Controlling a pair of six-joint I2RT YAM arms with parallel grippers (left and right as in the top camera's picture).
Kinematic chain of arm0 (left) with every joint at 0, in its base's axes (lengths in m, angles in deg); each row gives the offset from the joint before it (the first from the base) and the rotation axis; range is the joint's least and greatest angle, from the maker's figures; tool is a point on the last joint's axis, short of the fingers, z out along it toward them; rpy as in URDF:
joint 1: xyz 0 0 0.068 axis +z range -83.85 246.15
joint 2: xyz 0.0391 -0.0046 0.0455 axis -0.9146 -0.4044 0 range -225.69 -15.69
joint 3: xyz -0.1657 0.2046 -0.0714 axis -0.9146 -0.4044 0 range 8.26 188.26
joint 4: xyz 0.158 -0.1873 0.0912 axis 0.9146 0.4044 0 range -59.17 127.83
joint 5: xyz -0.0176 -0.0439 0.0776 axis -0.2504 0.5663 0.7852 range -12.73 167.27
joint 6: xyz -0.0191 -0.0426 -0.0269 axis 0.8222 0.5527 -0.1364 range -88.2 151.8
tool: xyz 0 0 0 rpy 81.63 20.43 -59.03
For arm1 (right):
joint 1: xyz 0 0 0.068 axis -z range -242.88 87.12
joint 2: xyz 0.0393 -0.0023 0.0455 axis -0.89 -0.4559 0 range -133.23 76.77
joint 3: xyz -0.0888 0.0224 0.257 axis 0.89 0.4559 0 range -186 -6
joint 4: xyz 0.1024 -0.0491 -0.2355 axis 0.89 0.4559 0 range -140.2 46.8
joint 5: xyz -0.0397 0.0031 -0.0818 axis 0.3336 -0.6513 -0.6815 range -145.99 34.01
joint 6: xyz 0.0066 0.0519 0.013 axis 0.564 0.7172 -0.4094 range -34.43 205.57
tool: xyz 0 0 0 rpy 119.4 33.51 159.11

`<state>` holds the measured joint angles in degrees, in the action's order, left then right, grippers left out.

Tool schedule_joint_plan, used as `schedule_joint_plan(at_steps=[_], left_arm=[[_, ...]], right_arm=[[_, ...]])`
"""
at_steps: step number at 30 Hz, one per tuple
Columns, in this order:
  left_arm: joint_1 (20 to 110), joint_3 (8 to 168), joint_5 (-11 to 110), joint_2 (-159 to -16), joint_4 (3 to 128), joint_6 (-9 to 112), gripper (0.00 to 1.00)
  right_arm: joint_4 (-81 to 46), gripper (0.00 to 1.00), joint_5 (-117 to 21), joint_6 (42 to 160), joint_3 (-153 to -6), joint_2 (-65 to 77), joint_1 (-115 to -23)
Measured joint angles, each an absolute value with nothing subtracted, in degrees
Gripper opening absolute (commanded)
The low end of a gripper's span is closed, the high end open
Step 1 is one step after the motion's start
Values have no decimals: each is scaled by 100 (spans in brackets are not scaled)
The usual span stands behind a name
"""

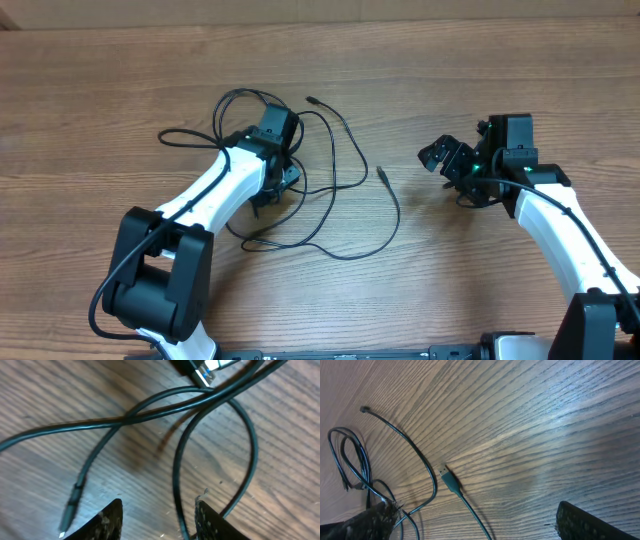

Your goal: Untangle cables

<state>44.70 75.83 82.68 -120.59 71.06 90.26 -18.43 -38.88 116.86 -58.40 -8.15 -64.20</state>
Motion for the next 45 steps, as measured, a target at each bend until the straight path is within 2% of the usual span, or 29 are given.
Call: schedule_joint_plan(at_steps=[8, 14, 16, 21, 22, 23, 27, 28, 31, 32, 39, 45], left_arm=[[4310, 7546, 8198, -12059, 6839, 9170, 40], [4179, 7546, 8176, -12059, 6844, 9214, 20], [4135, 7546, 8141, -12059, 6846, 9214, 17], [3993, 7546, 8017, -12059, 6877, 9211, 16], [3978, 7546, 8004, -12059, 6892, 9211, 17], [3947, 7546, 7988, -12059, 6898, 9211, 23], [3862, 7546, 7943, -12059, 6914, 9231, 26], [3847, 7546, 7940, -12059, 6916, 9229, 25], [3838, 7546, 7938, -12059, 6916, 9249, 7], [3838, 7546, 7940, -12059, 6916, 9231, 4], [3849, 7548, 7914, -12059, 6984, 9152, 4], [3949, 7927, 7698, -12033, 7301, 8119, 4]], right_arm=[[-1843, 100, -3888, 11684, -5840, -815, -6420], [-1845, 100, -3888, 11688, -5840, -815, -6420], [-1845, 100, -3888, 11686, -5840, -815, -6420], [-1843, 100, -3886, 11686, -5840, -815, -6420], [-1840, 100, -3886, 11684, -5840, -815, -6420], [-1843, 100, -3888, 11686, -5840, -815, -6420], [-1840, 100, -3886, 11684, -5840, -815, -6420], [-1843, 100, -3886, 11688, -5840, -815, -6420], [-1845, 100, -3884, 11686, -5840, -815, -6420], [-1843, 100, -3888, 11684, -5840, -815, -6420], [-1843, 100, -3888, 11686, -5840, -815, -6420], [-1840, 100, -3888, 11686, -5840, -815, -6420]])
